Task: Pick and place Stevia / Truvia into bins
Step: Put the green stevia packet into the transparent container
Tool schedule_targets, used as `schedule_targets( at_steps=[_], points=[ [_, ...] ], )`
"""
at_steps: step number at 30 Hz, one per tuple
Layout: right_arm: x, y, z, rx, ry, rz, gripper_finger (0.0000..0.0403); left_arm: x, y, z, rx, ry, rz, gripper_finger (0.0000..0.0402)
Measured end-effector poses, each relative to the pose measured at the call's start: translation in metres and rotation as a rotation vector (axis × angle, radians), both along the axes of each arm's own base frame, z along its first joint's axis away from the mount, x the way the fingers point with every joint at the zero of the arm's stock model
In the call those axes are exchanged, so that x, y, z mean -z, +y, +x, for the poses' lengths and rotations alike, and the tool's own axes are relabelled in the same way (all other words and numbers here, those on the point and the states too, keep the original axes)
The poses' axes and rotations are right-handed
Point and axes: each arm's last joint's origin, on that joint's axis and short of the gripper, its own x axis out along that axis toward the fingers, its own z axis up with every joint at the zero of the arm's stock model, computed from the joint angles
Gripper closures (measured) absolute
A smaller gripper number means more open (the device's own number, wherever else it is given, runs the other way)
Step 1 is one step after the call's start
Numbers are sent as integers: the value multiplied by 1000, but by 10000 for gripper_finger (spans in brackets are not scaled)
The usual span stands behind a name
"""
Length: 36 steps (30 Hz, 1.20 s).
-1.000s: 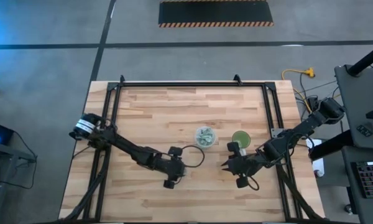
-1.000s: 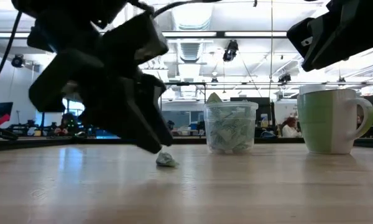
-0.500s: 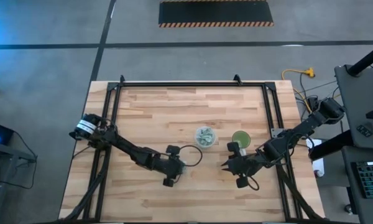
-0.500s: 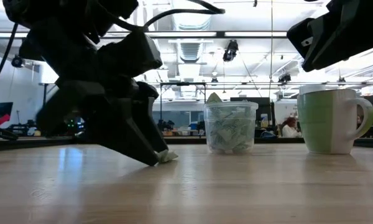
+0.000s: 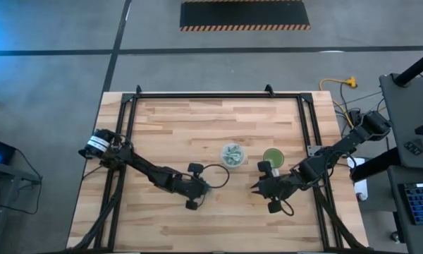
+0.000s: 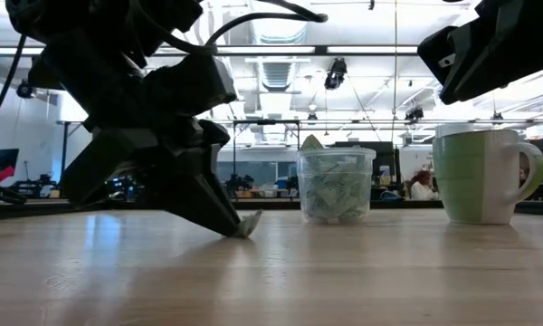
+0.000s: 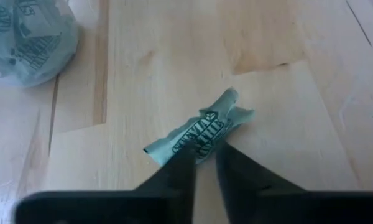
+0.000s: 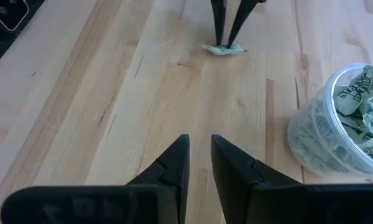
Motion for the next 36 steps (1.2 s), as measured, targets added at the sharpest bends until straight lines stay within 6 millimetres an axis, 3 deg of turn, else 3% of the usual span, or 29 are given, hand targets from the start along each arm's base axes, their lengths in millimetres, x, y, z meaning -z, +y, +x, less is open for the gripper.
schedule_targets(
  at_steps=[4, 26, 32, 36],
  points=[
    [0, 0, 0, 0, 0, 0, 346, 0, 0, 0, 5, 5, -3, 396],
    [0, 0, 0, -3, 1, -4, 346, -10, 0, 2, 6, -63, 33, 401],
    [0, 0, 0, -3, 1, -4, 346, -32, 4, 14, 11, -193, 157, 402],
    [0, 0, 0, -2, 0, -2, 346, -50, 17, 26, -9, -280, 239, 402]
  ],
)
